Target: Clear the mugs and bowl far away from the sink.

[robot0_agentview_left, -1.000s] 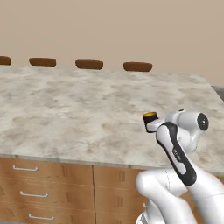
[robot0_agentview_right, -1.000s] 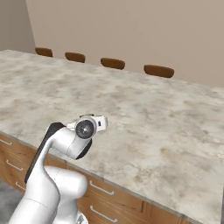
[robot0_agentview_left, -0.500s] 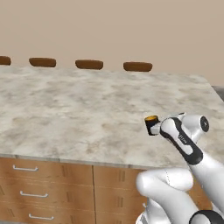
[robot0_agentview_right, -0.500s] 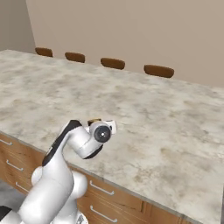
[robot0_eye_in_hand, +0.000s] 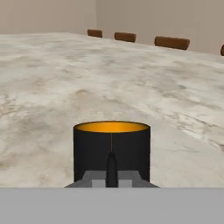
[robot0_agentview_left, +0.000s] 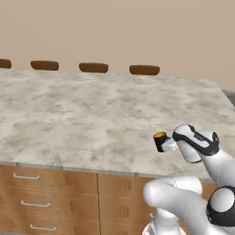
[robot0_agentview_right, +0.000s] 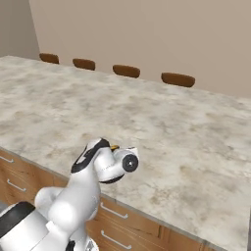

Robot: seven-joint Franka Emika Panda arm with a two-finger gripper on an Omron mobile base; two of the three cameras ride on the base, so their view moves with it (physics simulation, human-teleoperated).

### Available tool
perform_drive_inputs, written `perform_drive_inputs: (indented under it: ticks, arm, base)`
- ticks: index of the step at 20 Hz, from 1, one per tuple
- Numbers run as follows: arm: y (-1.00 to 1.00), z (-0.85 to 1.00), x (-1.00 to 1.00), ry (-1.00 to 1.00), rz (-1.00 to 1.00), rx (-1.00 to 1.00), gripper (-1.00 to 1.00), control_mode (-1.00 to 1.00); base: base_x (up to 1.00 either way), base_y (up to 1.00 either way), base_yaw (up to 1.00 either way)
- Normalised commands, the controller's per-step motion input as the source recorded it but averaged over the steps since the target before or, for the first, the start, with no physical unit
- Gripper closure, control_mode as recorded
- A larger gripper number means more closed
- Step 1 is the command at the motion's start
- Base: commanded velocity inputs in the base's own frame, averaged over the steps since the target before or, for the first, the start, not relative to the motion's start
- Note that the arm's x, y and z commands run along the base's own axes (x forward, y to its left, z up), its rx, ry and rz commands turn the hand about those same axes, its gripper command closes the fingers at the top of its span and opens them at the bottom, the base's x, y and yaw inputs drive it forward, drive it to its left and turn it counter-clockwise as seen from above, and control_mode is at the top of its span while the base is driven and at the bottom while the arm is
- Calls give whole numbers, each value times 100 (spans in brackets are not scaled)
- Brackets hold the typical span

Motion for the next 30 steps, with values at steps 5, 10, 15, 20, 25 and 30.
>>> perform_drive_inputs:
  ticks: [5,10,15,20,25,30]
  arm:
    - [-22,-93,2,0,8,2,100,-100]
    - [-19,-84,3,0,9,1,100,-100]
    - [0,8,5,-4,3,0,-100,-100]
    - [0,76,-39,-7,0,0,-100,-100]
    - [0,87,-41,-12,0,0,-100,-100]
    - [1,100,-5,-6,-1,-8,-100,-100]
  base:
    - [0,0,0]
    - [0,0,0]
    - [0,0,0]
    - [0,0,0]
    - [0,0,0]
    - [0,0,0]
